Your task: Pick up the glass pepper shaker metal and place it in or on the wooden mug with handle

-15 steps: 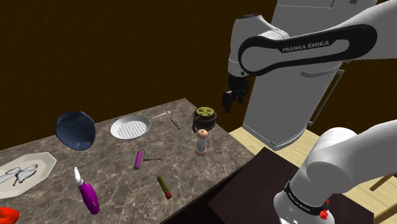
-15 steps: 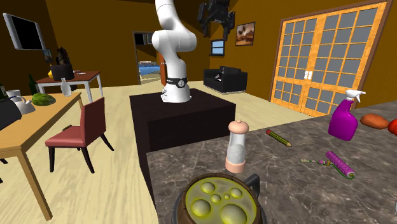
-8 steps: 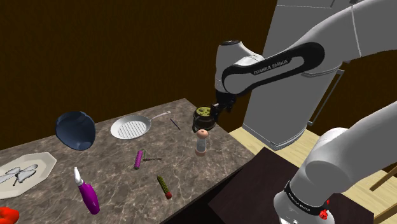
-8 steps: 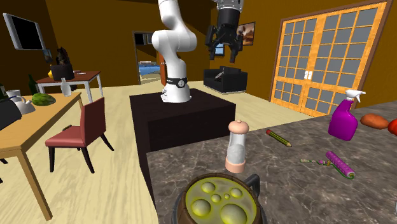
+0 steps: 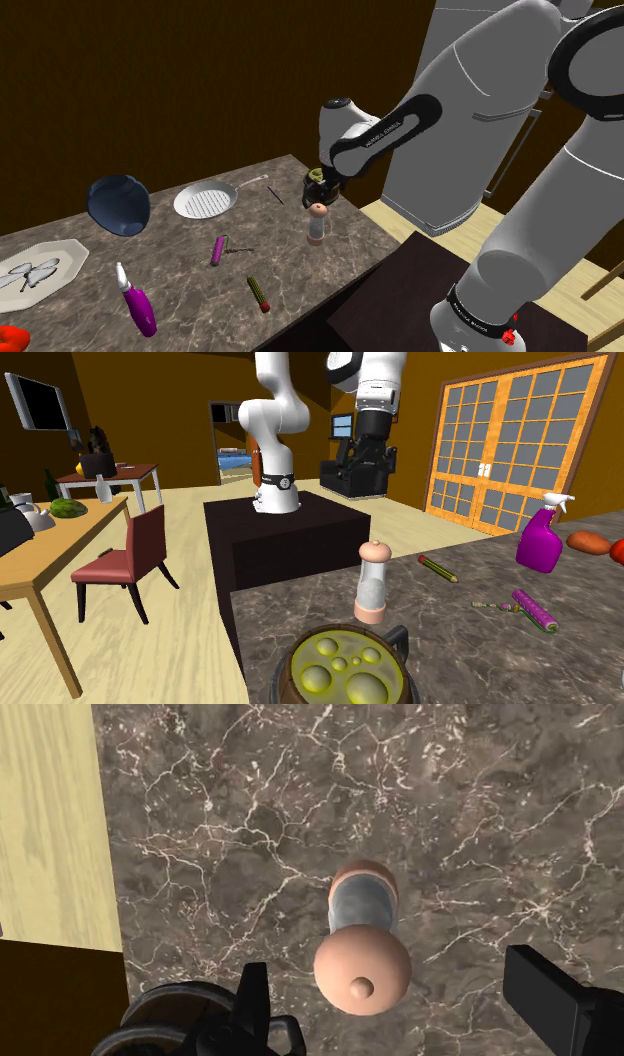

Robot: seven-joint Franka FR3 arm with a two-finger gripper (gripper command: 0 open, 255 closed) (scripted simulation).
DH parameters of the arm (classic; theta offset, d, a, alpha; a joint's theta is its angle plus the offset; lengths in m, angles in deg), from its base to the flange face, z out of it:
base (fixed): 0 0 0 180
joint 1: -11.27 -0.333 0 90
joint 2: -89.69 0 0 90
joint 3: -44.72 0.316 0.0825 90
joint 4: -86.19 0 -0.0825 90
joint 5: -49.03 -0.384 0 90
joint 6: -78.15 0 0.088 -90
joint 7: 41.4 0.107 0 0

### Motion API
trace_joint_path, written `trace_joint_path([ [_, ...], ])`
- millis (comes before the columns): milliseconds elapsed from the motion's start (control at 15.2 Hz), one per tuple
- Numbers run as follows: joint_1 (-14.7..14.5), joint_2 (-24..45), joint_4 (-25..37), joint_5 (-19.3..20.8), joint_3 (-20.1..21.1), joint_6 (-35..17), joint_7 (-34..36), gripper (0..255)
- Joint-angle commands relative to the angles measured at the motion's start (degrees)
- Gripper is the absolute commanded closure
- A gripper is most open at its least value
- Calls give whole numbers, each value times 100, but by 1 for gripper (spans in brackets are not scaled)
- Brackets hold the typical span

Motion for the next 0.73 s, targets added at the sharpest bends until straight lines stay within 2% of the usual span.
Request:
trace_joint_path([
  [0,45,469,115,294,4,-358,278,0],
  [330,5,1675,715,1073,-159,-939,981,0],
  [660,-40,2063,816,1326,-297,-1218,1172,0],
])
